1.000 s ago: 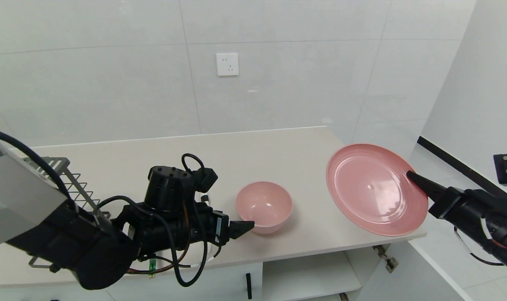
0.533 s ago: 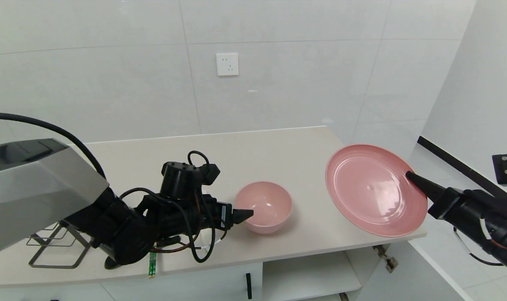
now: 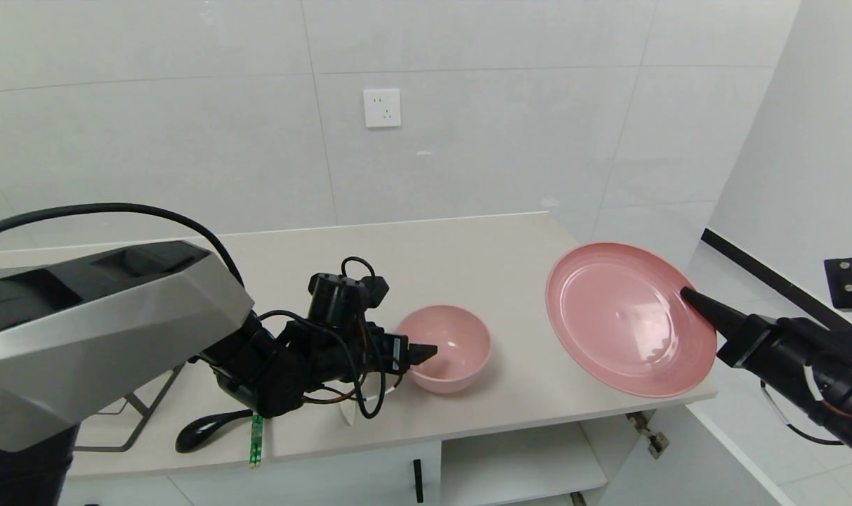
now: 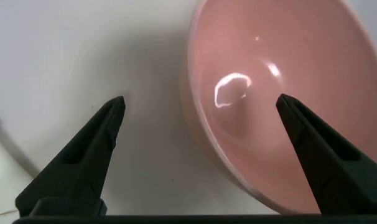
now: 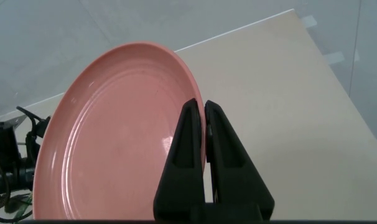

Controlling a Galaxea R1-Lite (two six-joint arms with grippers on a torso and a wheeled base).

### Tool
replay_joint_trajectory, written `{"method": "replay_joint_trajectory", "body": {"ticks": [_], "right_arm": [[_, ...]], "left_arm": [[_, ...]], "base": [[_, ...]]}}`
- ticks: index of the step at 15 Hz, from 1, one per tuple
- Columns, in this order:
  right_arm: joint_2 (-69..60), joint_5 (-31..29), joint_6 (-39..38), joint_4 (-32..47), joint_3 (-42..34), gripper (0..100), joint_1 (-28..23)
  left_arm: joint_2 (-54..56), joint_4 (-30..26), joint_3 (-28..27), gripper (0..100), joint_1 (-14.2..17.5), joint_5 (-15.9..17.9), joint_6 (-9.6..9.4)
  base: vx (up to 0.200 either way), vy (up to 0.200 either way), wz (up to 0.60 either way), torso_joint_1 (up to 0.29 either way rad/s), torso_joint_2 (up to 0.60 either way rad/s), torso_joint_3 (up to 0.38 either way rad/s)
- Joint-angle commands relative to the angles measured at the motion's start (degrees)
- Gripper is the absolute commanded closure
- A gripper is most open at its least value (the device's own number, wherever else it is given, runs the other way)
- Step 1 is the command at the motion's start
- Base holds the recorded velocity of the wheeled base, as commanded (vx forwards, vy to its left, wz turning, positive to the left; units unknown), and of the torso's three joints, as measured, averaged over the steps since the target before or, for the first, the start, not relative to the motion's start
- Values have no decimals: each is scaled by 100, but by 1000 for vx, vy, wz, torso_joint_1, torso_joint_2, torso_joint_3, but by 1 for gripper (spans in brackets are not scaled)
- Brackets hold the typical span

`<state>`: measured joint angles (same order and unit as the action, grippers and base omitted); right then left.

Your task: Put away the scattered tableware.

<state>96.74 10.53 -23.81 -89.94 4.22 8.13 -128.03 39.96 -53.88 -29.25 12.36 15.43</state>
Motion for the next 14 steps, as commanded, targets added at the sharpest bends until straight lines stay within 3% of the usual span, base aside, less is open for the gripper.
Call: {"method": "replay_joint_trajectory", "body": {"ticks": [1, 2, 3, 11, 13, 14], "right_arm": [[2, 1, -1, -6, 9, 100, -5], [2, 1, -1, -6, 9, 100, -5], [2, 1, -1, -6, 9, 100, -5], [11, 1, 8, -6, 18, 100, -5], [29, 1, -1, -6, 35, 100, 13], [73, 1, 8, -6, 35, 100, 22]], "left_arm": [[-135, 3, -17, 0, -73, -6, -5], [-135, 3, -17, 0, -90, -6, -5], [-117, 12, -17, 100, -99, -6, -5], [700, 100, 414, 100, -81, -23, -40], [1166, 117, 800, 100, 7, -164, -93], [1553, 152, 1178, 100, 50, -217, -234]], "base": [[0, 0, 0, 0, 0, 0], [0, 0, 0, 0, 0, 0], [0, 0, 0, 0, 0, 0], [0, 0, 0, 0, 0, 0], [0, 0, 0, 0, 0, 0], [0, 0, 0, 0, 0, 0]]}}
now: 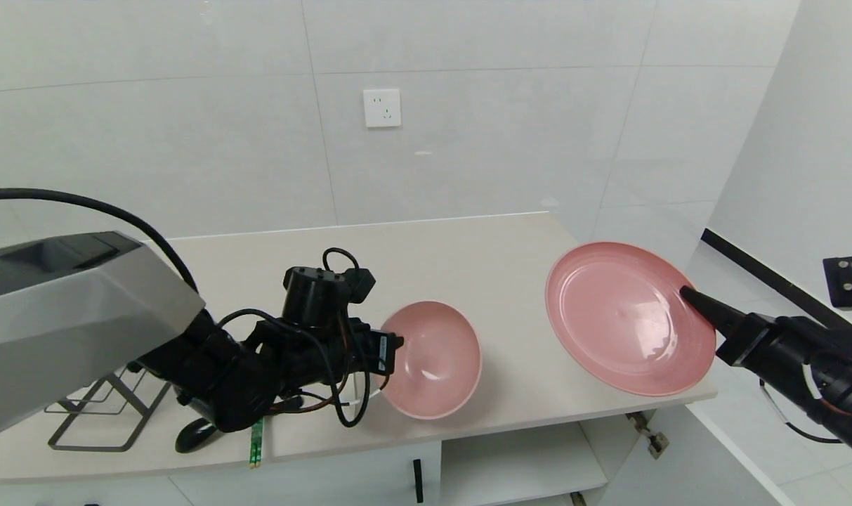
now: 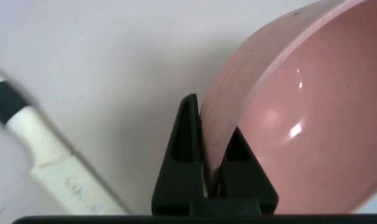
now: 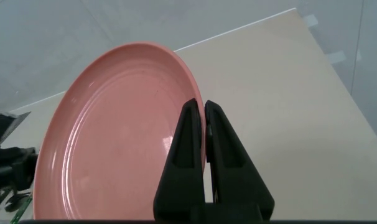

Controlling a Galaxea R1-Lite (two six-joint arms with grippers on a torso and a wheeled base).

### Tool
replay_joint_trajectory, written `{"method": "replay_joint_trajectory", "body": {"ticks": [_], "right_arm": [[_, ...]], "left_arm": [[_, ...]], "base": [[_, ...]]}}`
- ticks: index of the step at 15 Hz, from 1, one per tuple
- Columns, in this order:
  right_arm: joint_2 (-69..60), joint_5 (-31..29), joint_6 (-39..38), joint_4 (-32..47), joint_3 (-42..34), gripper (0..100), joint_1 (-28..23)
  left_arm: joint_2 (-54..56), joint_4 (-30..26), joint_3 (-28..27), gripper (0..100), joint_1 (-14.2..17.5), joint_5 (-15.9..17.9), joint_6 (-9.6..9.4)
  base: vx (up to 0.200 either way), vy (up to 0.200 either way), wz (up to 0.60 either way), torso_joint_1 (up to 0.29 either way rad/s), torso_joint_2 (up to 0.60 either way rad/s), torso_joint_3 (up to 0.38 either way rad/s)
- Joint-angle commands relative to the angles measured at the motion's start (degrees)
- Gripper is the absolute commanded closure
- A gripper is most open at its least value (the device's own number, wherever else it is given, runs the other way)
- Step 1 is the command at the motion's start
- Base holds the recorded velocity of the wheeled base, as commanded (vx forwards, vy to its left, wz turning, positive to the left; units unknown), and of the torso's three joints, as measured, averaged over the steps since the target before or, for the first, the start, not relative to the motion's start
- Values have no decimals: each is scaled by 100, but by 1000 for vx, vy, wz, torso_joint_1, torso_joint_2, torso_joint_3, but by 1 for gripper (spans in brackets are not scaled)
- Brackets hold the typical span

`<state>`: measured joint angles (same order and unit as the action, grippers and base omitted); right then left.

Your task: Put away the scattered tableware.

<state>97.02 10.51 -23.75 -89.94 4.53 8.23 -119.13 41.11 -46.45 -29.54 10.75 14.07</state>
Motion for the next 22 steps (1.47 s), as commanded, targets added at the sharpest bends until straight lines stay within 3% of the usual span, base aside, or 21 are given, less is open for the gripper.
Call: {"method": "replay_joint_trajectory", "body": {"ticks": [1, 2, 4, 6, 8, 11, 13, 15, 17, 19, 22], "right_arm": [[45, 4, 2, -6, 4, 100, 12], [45, 13, 2, -6, 4, 100, 12], [45, 13, 2, -6, 12, 100, 47], [36, 4, 2, -6, -67, 100, 434], [71, 4, 2, -6, -58, 100, 557], [89, 4, 19, -6, -84, 100, 548], [80, 4, 19, -6, -84, 100, 539], [27, 4, 10, -6, -84, 100, 557], [-96, 4, 19, -6, -67, 100, 619], [-456, -14, 72, -6, -225, 100, 1005], [-632, -58, 494, -6, -383, 100, 1234]], "left_arm": [[918, 152, 663, 100, 141, -249, -220], [1304, 451, 909, 100, 141, -592, -247], [1638, 706, 1173, 100, 141, -636, -255], [2693, 1216, 2316, 100, 115, -627, -264], [3150, 1242, 2764, 100, 141, -653, -264], [3335, 1725, 2720, 100, 159, -750, -211], [3405, 2209, 2896, 100, 194, -847, -62], [3431, 2499, 2843, 100, 449, -1102, -62], [3440, 2736, 2852, 100, 458, -855, -36], [3695, 3175, 2904, 100, 458, -381, -62], [4073, 3035, 3256, 100, 396, 138, -53]], "base": [[0, 0, 0, 0, 0, 0], [0, 0, 0, 0, 0, 0], [0, 0, 0, 0, 0, 0], [0, 0, 0, 0, 0, 0], [0, 0, 0, 0, 0, 0], [0, 0, 0, 0, 0, 0], [0, 0, 0, 0, 0, 0], [0, 0, 0, 0, 0, 0], [0, 0, 0, 0, 0, 0], [0, 0, 0, 0, 0, 0], [0, 0, 0, 0, 0, 0]]}}
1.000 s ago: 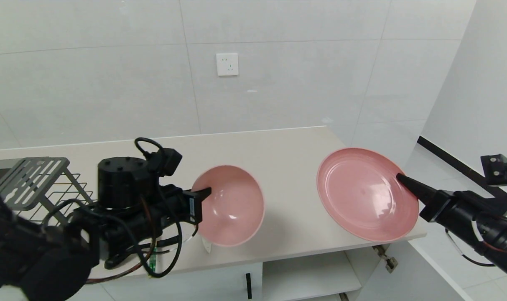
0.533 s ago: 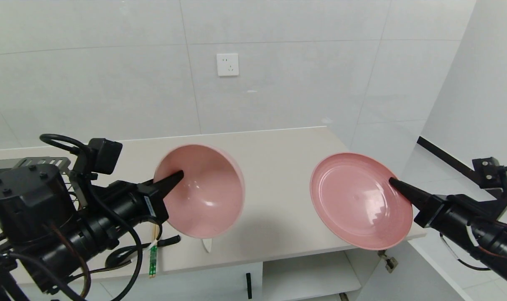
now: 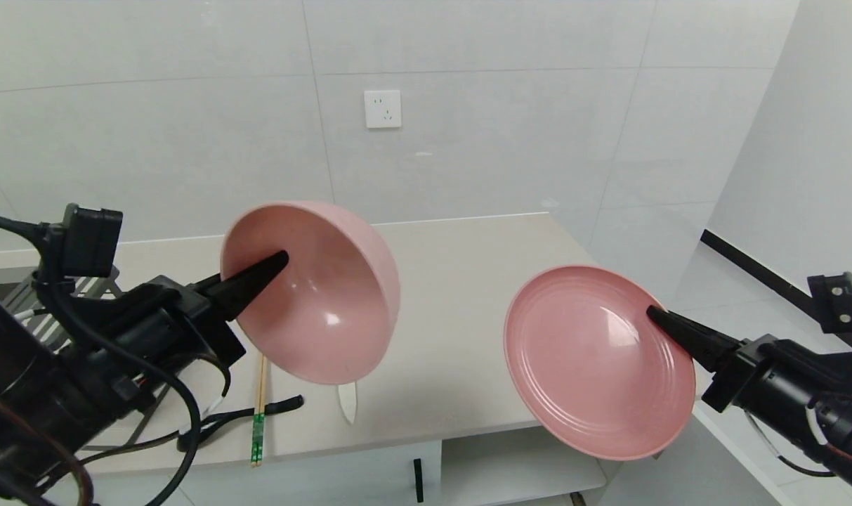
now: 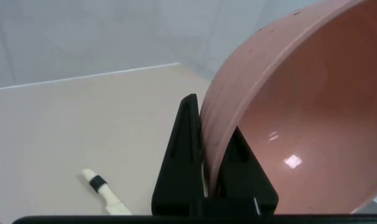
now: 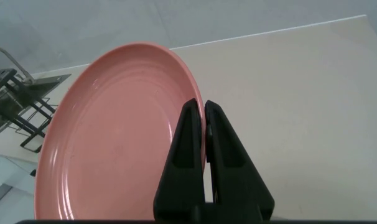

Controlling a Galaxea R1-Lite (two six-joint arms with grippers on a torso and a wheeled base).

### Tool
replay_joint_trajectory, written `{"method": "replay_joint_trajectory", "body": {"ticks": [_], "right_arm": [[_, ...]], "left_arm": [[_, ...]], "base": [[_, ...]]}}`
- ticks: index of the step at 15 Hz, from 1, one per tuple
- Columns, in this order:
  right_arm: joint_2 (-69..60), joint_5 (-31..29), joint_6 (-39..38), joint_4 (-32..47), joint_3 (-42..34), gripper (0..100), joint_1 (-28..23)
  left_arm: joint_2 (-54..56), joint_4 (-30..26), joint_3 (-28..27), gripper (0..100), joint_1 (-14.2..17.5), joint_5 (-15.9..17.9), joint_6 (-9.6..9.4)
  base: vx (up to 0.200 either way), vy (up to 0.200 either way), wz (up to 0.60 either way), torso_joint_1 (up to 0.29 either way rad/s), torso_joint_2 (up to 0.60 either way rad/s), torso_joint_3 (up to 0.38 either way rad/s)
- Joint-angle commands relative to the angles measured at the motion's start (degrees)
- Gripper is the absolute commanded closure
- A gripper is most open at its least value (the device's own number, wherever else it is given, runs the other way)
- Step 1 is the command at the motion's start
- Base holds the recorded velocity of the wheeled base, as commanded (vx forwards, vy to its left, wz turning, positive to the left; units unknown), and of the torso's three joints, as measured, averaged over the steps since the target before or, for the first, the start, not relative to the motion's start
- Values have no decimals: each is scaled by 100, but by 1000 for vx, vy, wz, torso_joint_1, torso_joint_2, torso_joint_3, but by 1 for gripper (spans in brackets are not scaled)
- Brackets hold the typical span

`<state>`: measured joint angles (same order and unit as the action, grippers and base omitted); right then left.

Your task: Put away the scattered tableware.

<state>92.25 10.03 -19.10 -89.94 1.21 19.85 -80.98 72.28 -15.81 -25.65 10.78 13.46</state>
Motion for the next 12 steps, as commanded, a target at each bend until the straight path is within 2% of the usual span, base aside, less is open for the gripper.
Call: {"method": "replay_joint_trajectory", "body": {"ticks": [1, 2, 3, 5, 6, 7, 8, 10, 12], "right_arm": [[-146, -10, 38, -6, -42, 100, 90], [-146, -10, 38, -6, -6, 100, 81], [-146, -10, 29, -6, 20, 100, 63], [-102, -1, 38, -6, 29, 100, 98], [-102, -1, 47, -6, 38, 100, 98], [-110, -1, 47, -6, 108, 100, 90], [-137, -1, 47, -6, 161, 100, 90], [-172, -10, 56, -6, 266, 100, 98], [-172, -10, 100, -6, 248, 100, 98]], "left_arm": [[320, -320, 386, 100, 34, 223, -36], [364, -504, 544, 100, 69, 170, -151], [329, -671, 693, 100, 192, -32, -405], [144, -610, 1089, 100, 209, -208, -713], [109, -610, 1230, 100, 192, -304, -1003], [-5, -583, 1291, 100, 236, -375, -1390], [-14, -531, 1300, 100, 262, -366, -1443], [-32, -109, 1326, 100, 262, -383, -1425], [-32, 23, 1335, 100, 271, -392, -1407]], "base": [[0, 0, 0, 0, 0, 0], [0, 0, 0, 0, 0, 0], [0, 0, 0, 0, 0, 0], [0, 0, 0, 0, 0, 0], [0, 0, 0, 0, 0, 0], [0, 0, 0, 0, 0, 0], [0, 0, 0, 0, 0, 0], [0, 0, 0, 0, 0, 0], [0, 0, 0, 0, 0, 0]]}}
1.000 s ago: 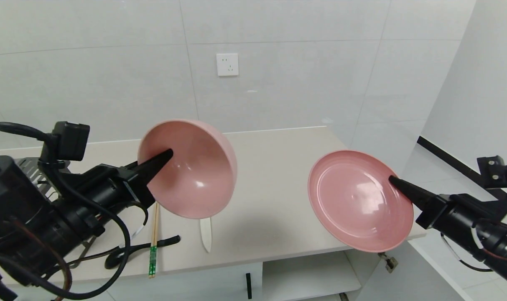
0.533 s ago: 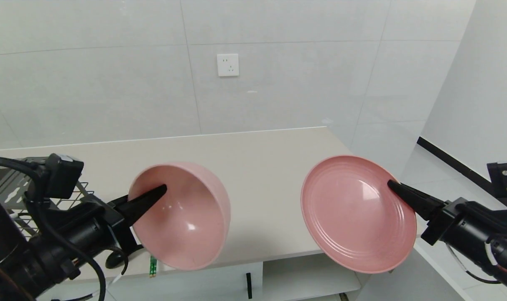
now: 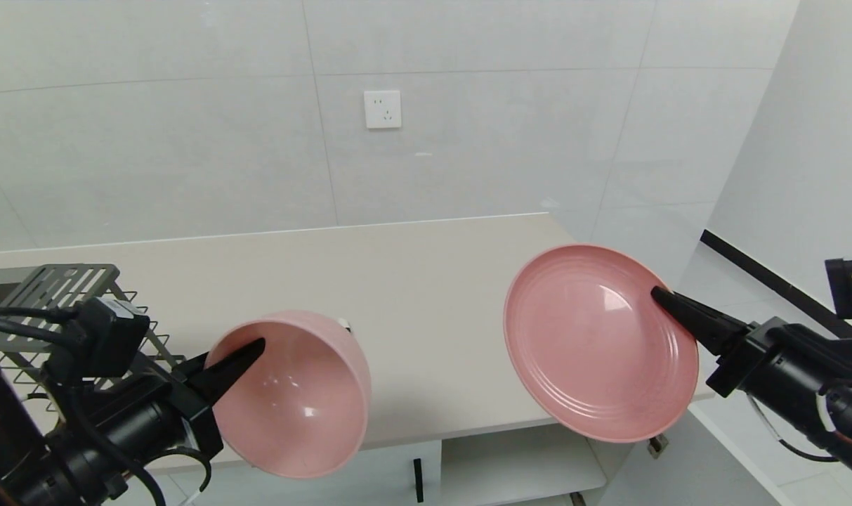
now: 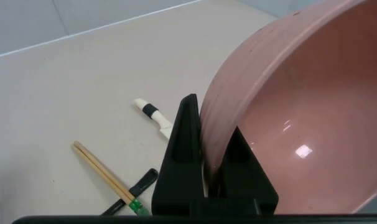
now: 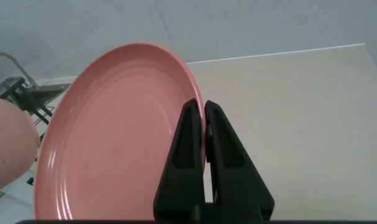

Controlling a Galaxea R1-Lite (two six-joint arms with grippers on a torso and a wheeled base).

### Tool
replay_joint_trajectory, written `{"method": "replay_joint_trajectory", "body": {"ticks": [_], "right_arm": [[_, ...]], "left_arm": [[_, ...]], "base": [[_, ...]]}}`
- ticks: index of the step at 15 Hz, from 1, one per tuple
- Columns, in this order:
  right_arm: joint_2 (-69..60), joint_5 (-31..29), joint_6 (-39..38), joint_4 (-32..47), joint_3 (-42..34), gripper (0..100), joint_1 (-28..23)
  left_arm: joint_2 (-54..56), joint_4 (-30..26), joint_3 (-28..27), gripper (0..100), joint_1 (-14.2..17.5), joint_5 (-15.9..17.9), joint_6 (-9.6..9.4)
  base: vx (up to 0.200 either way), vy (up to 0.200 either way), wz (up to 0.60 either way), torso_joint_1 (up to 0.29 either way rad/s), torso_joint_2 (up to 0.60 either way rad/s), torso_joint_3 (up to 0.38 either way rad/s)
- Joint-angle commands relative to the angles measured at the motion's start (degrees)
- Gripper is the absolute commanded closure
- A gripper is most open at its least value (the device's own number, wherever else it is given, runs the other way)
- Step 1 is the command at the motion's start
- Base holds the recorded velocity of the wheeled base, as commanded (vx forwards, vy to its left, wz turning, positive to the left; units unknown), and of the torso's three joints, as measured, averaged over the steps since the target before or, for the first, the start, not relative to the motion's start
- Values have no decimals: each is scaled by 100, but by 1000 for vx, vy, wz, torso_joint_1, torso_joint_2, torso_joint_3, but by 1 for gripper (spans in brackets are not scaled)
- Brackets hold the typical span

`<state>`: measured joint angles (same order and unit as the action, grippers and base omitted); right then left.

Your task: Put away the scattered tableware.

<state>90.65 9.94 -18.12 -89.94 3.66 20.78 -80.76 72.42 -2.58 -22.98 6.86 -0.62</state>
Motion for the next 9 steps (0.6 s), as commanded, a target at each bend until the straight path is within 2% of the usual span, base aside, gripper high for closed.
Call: {"method": "replay_joint_trajectory", "body": {"ticks": [1, 7, 9], "right_arm": [[-3, 0, 124, -6, 3, 100, 13], [-12, 0, 229, -6, 3, 100, 13], [-21, 8, 247, -6, -14, 100, 13]], "left_arm": [[-54, 9, 4, 100, 4, -1, 9], [34, 316, 39, 100, 4, -18, 18], [43, 369, 56, 100, 4, -27, 9]], "base": [[-200, 0, 0, 7, 2, 2], [-200, 0, 0, -2, 2, 3], [0, 0, 0, 0, 0, 0]]}}
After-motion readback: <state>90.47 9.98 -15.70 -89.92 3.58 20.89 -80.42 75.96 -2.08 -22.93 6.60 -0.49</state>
